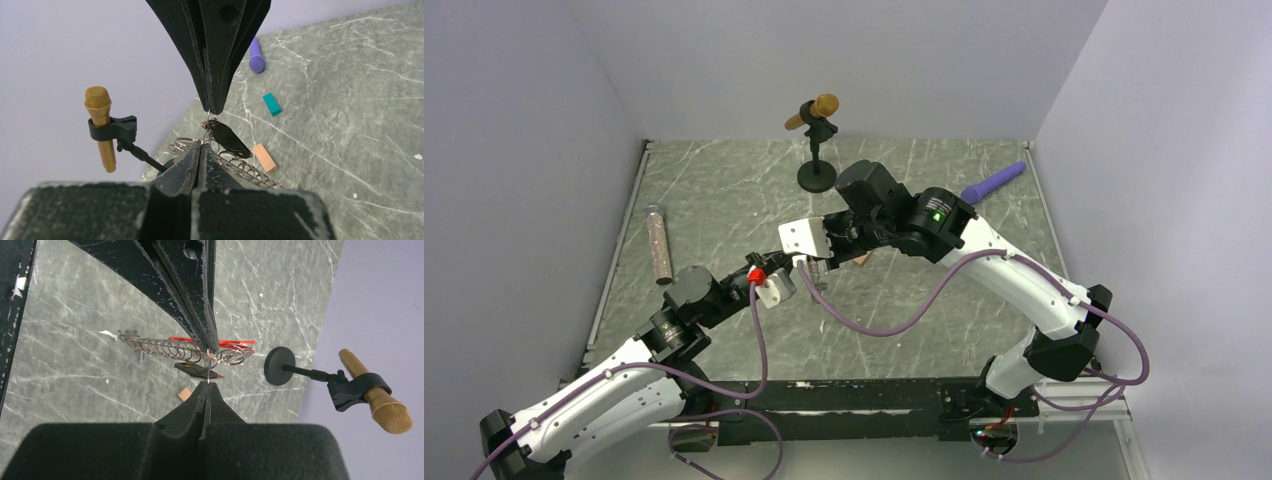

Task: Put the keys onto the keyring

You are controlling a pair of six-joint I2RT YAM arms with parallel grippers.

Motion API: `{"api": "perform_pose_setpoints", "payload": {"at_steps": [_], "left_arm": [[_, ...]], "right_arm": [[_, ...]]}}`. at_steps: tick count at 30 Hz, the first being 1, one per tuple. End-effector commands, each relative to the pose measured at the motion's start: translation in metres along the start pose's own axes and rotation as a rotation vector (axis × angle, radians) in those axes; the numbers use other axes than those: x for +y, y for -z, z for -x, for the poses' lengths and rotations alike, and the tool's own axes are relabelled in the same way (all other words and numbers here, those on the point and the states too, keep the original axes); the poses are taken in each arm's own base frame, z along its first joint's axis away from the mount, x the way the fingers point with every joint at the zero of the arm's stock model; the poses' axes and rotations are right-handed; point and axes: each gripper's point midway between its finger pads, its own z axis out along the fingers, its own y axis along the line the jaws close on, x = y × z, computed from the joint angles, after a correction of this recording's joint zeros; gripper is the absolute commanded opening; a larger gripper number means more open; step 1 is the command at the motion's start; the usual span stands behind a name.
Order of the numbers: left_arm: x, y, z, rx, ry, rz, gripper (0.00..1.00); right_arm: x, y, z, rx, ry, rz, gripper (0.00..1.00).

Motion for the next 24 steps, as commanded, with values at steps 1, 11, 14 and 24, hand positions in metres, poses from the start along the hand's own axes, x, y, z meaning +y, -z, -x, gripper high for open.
{"api": "perform_pose_setpoints", "payload": {"at_steps": [1,11,14,24], "left_arm": [[0.0075,-0.0015,0.0207,-0.075,0.002,0.02,0.0],[0.005,-0.0022,0.0235,-0.093,0.019,0.01,0.0],[0.0042,-0.0024,0.0249,-0.099,0.026,0.005,0.0],[0.0025,-0.0036,0.0264,-0.101,0.048,-0.007,0.0]], "right_arm": [[-0.007,0.0081,0.0117,-0.036,0.012,-0.018,0.0],[-0.0069,0.0066,0.0148,-0.049,0.012,-0.011,0.0],[-0.0071,0.0056,0.0147,-0.049,0.014,-0.01,0.0],[-0.0072,0.0061,0.0181,-0.061,0.026,-0.004,0.0]]}}
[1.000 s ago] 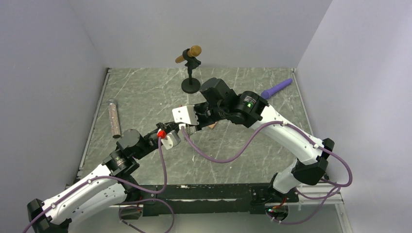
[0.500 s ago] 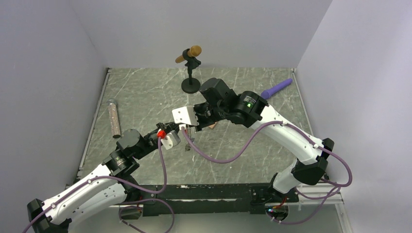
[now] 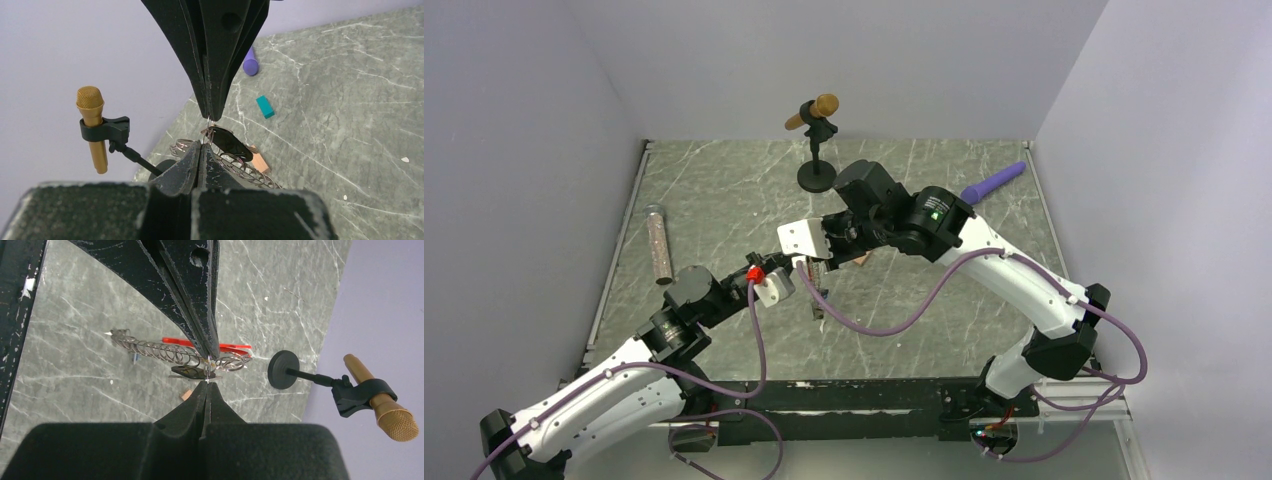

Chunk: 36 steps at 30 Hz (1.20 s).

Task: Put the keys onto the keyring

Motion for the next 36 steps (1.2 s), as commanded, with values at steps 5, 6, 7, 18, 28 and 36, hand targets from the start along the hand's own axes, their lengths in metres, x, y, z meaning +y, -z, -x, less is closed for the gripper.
{"api": "perform_pose_setpoints", "payload": {"at_steps": [5,6,7,18,28,36], "left_arm": [[0.004,-0.005,0.027,-0.097,0.038,-0.012,0.0],[0.003,-0.005,0.027,-0.096,0.041,-0.015,0.0],[0.003,-0.005,0.027,-0.096,0.041,-0.017,0.0],[0.003,-0.007,0.027,-0.092,0.046,-0.021,0.0],[0.005,-0.005,0.028,-0.096,0.043,-0.014,0.0],[0.003,-0.005,0.029,-0.1,0.044,-0.021,0.0]], "right_arm": [[-0.011,0.008,0.018,-0.054,0.028,-0.025,0.0],[-0.01,0.009,0.018,-0.056,0.026,-0.023,0.0],[-0.01,0.008,0.018,-0.058,0.024,-0.021,0.0],[-0.007,0.005,0.021,-0.074,0.002,-0.001,0.0],[-0.004,-0.002,0.017,-0.061,-0.009,0.013,0.0],[-0.001,-0.008,0.01,-0.042,-0.009,0.024,0.0]]}}
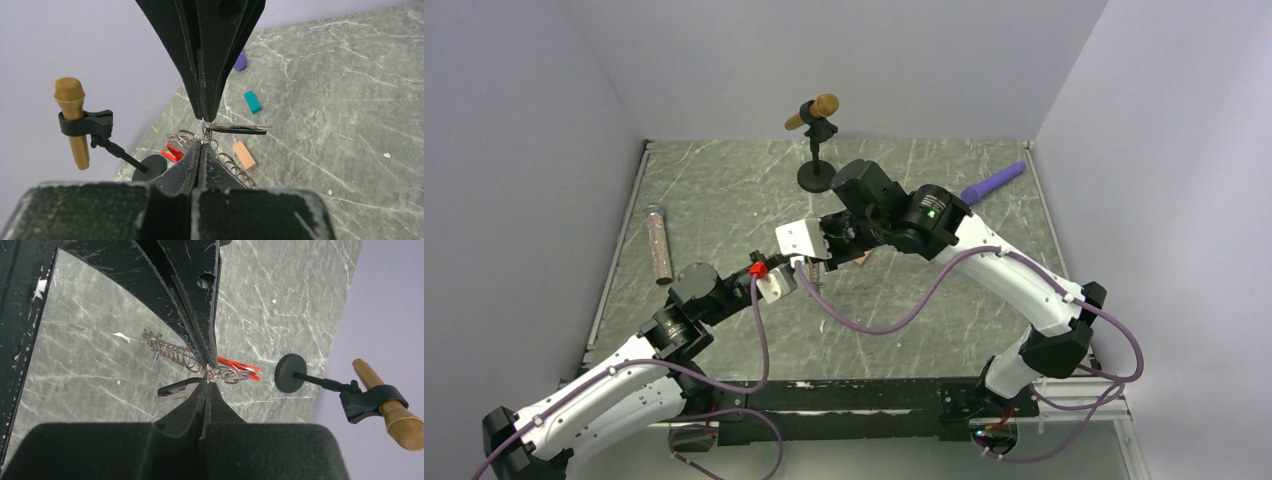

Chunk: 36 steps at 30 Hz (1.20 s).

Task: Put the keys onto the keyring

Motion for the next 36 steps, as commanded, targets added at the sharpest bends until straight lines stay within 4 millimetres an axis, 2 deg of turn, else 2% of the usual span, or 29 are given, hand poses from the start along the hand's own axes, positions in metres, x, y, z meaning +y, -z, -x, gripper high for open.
{"api": "perform_pose_setpoints", "payload": {"at_steps": [1,36], "left_arm": [[0.009,-0.001,0.038,-0.121,-0.012,0.008,0.0],[0.007,0.001,0.041,-0.129,-0.021,-0.006,0.0]], "right_arm": [[-0.005,-0.005,0.009,-0.037,0.001,-0.008,0.0],[0.007,-0.017,0.009,-0.039,-0.007,0.053,0.0]]}}
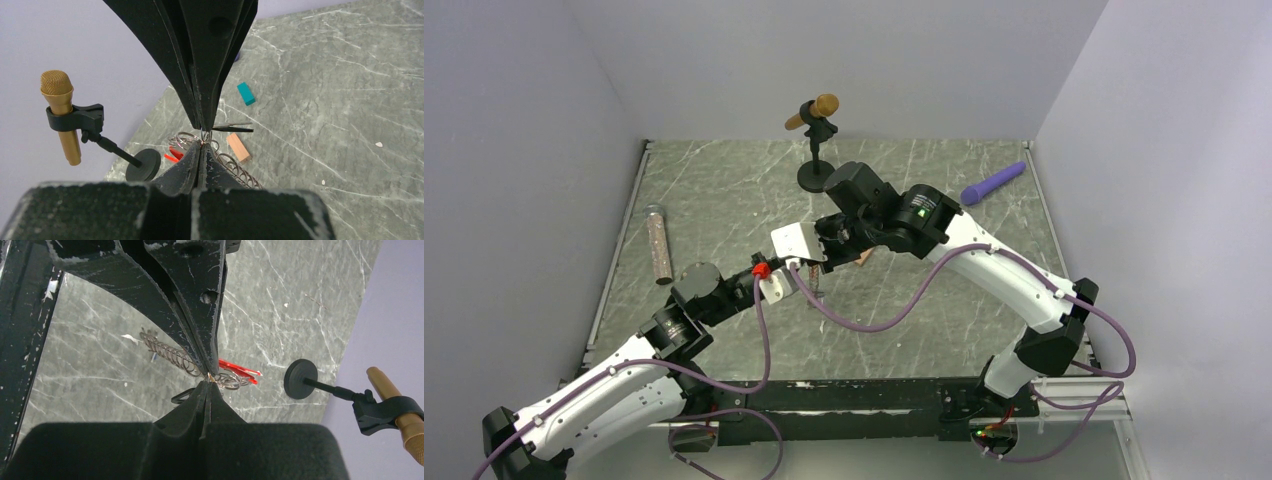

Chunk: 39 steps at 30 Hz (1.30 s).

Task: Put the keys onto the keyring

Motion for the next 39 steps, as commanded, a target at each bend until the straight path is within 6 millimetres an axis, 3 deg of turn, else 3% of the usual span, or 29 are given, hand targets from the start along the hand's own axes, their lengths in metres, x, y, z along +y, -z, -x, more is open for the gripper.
{"api": "perform_pose_setpoints", "payload": {"at_steps": [1,39], "left_arm": [[0.014,0.001,0.049,-0.161,-0.031,0.022,0.0],[0.02,-0.002,0.042,-0.13,0.002,0.04,0.0]], "right_arm": [[0.001,-0.004,0.01,-0.034,0.006,0.007,0.0],[0.012,0.007,-0.005,0.016,0.061,0.014,0.0]]}}
